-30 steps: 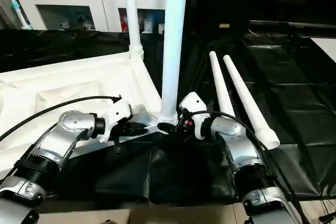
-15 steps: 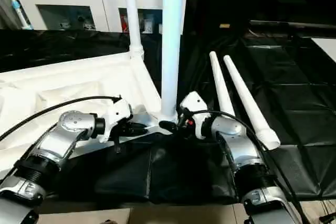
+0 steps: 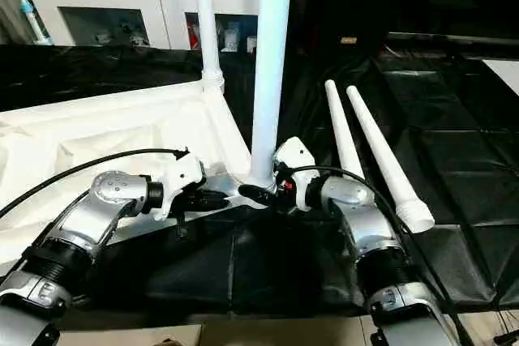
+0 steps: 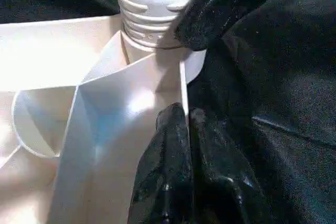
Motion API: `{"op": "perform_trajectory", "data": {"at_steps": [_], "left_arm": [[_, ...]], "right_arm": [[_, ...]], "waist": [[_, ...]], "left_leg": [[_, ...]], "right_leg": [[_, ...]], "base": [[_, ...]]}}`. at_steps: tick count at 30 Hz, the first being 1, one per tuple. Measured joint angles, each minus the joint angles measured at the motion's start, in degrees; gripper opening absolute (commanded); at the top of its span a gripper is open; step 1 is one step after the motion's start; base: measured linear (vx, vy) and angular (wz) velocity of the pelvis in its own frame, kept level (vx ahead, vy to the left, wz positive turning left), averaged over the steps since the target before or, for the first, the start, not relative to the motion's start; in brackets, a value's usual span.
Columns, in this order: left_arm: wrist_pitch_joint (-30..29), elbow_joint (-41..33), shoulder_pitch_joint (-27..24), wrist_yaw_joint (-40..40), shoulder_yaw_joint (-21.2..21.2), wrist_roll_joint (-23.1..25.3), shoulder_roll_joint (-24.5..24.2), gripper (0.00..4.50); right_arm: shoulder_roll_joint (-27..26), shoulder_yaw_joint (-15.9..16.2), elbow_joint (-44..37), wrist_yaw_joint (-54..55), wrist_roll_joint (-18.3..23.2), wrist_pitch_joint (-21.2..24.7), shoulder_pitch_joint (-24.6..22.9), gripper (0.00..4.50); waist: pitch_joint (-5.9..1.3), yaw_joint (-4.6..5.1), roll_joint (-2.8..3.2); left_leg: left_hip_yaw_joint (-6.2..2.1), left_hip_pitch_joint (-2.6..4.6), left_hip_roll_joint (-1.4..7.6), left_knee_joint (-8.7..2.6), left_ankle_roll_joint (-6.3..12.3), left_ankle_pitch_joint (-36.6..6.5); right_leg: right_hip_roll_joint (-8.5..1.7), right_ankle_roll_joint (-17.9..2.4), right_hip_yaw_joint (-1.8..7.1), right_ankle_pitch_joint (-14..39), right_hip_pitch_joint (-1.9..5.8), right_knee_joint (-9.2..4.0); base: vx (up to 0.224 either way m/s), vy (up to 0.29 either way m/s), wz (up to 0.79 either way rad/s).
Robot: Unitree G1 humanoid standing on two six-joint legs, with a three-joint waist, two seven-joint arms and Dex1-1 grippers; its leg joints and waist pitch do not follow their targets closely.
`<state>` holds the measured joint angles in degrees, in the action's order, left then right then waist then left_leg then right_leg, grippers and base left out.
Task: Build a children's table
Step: Rotate leg to tighten
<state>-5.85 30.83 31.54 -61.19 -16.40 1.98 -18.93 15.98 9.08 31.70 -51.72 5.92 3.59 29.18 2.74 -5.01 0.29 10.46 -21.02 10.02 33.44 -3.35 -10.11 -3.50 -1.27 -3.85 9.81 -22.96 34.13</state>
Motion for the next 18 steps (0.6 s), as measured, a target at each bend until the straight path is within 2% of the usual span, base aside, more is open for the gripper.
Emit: {"op": "perform_trajectory", "data": {"at_steps": [1,5,8,13,18], "left_arm": [[0.0,0.0,0.0,0.0,-0.1,0.0,0.0,0.0],[0.0,0.2,0.1,0.0,-0.2,0.0,0.0,0.0],[0.0,0.2,0.1,-0.1,-0.2,0.0,0.0,0.0],[0.0,0.2,0.1,-0.5,-0.2,-0.1,-0.1,0.0],[0.0,0.2,0.1,-0.5,-0.2,-0.1,-0.1,0.0]], "right_arm": [[0.0,0.0,0.0,0.0,0.1,0.0,0.0,3.52],[0.2,-0.1,0.0,-0.1,0.1,0.0,0.0,3.42],[0.2,-0.3,0.0,-0.1,0.1,0.0,0.0,3.03],[0.2,-0.4,0.0,-0.1,0.1,0.0,0.0,2.71],[0.3,-0.4,0.0,-0.1,0.1,-0.2,-0.1,2.64]], "waist": [[0.0,0.0,0.0],[0.0,0.0,0.0],[0.0,-0.01,0.0],[0.0,-0.03,0.0],[0.0,-0.03,0.0]], "left_leg": [[0.0,0.0,0.0,0.01,0.0,0.0],[0.0,-0.01,0.0,0.03,0.0,0.0],[0.0,0.0,0.0,0.03,0.0,0.0],[-0.01,0.0,0.01,0.05,0.0,0.0],[-0.01,0.0,0.01,0.06,0.0,0.0]], "right_leg": [[0.0,0.0,0.0,0.0,0.0,0.0],[0.0,0.0,0.0,0.0,0.0,0.0],[0.0,0.0,0.0,0.0,0.0,0.01],[0.0,0.0,0.0,0.0,0.01,0.02],[0.0,0.0,0.0,0.0,0.01,0.03]], "base": [[0.0,0.0,0.0],[0.0,0.0,0.0],[0.0,0.0,0.0],[0.0,0.0,0.0],[0.0,0.0,0.0]]}}
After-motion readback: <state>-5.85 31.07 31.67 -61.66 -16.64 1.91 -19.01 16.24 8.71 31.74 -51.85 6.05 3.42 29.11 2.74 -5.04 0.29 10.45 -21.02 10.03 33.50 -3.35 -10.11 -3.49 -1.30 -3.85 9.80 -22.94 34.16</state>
